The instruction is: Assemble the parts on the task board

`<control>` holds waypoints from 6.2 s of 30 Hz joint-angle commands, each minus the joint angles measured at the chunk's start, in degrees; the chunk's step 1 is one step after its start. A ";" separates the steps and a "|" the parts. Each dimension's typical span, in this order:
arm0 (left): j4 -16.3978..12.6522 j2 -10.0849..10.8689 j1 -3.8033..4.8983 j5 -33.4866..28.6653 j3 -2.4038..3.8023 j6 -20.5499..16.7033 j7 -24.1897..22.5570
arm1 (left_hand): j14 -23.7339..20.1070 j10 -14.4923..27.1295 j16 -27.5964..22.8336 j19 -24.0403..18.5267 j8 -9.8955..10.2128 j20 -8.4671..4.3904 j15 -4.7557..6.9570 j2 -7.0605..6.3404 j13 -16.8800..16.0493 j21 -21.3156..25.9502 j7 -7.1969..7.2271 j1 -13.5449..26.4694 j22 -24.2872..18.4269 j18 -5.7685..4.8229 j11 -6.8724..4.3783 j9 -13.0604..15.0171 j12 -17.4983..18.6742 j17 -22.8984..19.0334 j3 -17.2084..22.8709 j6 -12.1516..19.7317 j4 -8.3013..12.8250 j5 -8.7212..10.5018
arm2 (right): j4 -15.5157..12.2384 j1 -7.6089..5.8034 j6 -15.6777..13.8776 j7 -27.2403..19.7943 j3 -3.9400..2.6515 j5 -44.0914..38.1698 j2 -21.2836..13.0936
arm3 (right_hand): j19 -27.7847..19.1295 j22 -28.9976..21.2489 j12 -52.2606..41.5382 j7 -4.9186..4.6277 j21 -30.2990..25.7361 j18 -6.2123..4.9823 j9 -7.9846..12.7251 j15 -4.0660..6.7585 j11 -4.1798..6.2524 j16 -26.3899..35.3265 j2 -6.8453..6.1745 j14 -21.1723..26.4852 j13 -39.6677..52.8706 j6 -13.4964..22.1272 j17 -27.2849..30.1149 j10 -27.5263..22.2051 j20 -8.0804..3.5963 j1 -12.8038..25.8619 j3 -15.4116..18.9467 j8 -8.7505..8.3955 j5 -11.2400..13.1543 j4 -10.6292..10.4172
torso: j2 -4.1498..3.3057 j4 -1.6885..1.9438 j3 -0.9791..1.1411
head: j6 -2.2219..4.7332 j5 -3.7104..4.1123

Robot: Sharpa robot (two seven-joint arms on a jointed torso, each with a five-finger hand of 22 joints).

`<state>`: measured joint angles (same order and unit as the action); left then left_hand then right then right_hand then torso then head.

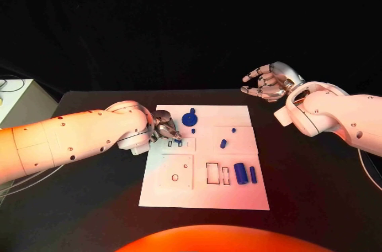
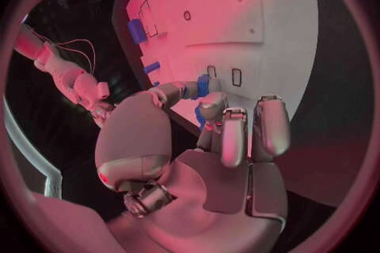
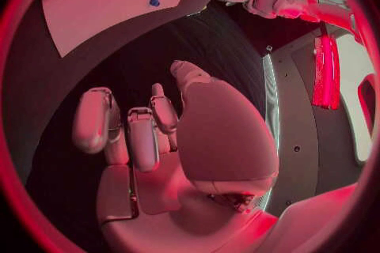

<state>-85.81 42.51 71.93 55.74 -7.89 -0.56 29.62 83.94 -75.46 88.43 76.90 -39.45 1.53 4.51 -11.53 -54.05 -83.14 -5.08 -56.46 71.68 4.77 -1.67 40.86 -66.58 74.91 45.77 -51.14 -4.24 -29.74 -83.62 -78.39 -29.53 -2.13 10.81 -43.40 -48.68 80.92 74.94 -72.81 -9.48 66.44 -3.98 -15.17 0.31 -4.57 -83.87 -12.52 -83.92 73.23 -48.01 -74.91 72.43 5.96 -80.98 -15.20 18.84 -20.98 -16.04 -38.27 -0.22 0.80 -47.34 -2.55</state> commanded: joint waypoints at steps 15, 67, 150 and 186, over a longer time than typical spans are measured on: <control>0.80 -1.09 -0.43 2.41 -0.40 -0.19 -0.10 | 5.49 -0.80 0.31 0.64 -0.34 -0.07 0.56 0.67 0.03 -0.38 2.72 -0.09 0.21 -0.66 -0.30 4.80 -0.28 12.96 10.29 -3.23 10.51 -0.36 | -0.07 0.03 -0.24 -1.35 -0.01 -0.43 -0.03 | -0.33 0.53 0.35 0.02 -0.43 -1.09 0.07 -0.45 0.00 0.30 -0.24 -2.68 -0.21 0.39 -4.30 -0.26 0.00 0.43 -0.28 0.21 -0.33 -0.02 | -0.07 -0.07 -0.04 | -0.46 -0.16; 1.31 -1.66 -0.47 2.57 -0.51 5.04 0.19 | 5.54 -1.16 0.44 0.76 -0.38 -0.20 0.62 0.82 -0.41 -0.48 2.77 0.33 0.41 -0.71 -0.34 5.03 -0.52 13.15 10.14 -3.34 10.39 -0.18 | -0.08 0.04 0.44 -1.01 -0.01 -0.31 -0.03 | -0.32 0.52 0.36 0.03 -0.45 -1.08 0.07 -0.44 0.01 0.35 -0.25 -2.67 -0.26 0.39 -4.28 -0.21 -0.01 0.44 -0.34 0.25 -0.36 -0.02 | -0.04 -0.06 -0.01 | -1.20 -0.13; 3.64 -4.09 -0.55 2.45 -0.62 6.16 -0.18 | 5.92 -3.83 1.30 1.84 0.80 -0.78 1.39 1.31 -4.77 -0.15 4.52 3.62 1.71 -1.08 -1.46 3.44 -1.72 14.61 -11.64 -6.28 1.00 2.86 | -0.14 0.43 1.29 -1.24 -0.01 -0.47 -0.34 | -0.35 0.21 0.56 0.05 -0.97 -1.14 0.10 -0.39 0.04 0.61 -0.31 -2.62 -0.63 0.46 -4.04 -0.20 -0.06 0.64 -0.55 0.41 -0.47 -0.08 | -0.02 0.02 -0.03 | -1.40 0.93; -0.36 0.12 -0.32 2.39 3.66 8.11 -0.14 | 5.85 -3.49 1.18 1.58 1.91 -0.67 1.25 -0.66 -4.77 0.31 4.25 0.11 1.29 -0.96 -1.26 2.46 -0.77 14.37 -22.13 -6.80 -7.09 16.87 | 0.25 0.99 1.29 -1.62 -0.02 -0.03 -0.45 | -0.35 0.10 0.58 0.04 -1.15 -1.15 0.12 -0.39 0.03 0.69 -0.31 -2.62 -0.74 0.53 -3.99 -0.16 -0.07 1.03 -0.52 0.46 -0.39 -0.24 | -0.07 -0.03 -0.04 | -0.75 0.90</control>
<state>-85.90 42.60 71.51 58.42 -4.26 5.71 30.01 84.04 -79.08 89.59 78.52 -37.79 0.74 5.62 -12.36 -58.65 -82.86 -0.53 -55.95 72.86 4.78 -2.76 43.37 -67.27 74.90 23.67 -57.94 -11.50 -12.84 -83.40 -77.46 -28.98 -2.93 10.81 -43.34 -49.15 80.93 74.91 -72.50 -9.48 65.68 -3.96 -15.10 0.31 -4.57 -83.55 -12.76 -83.92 72.53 -48.02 -74.95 72.44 5.96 -80.74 -15.35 19.05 -21.20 -16.20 -38.29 -0.22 0.81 -48.07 -1.63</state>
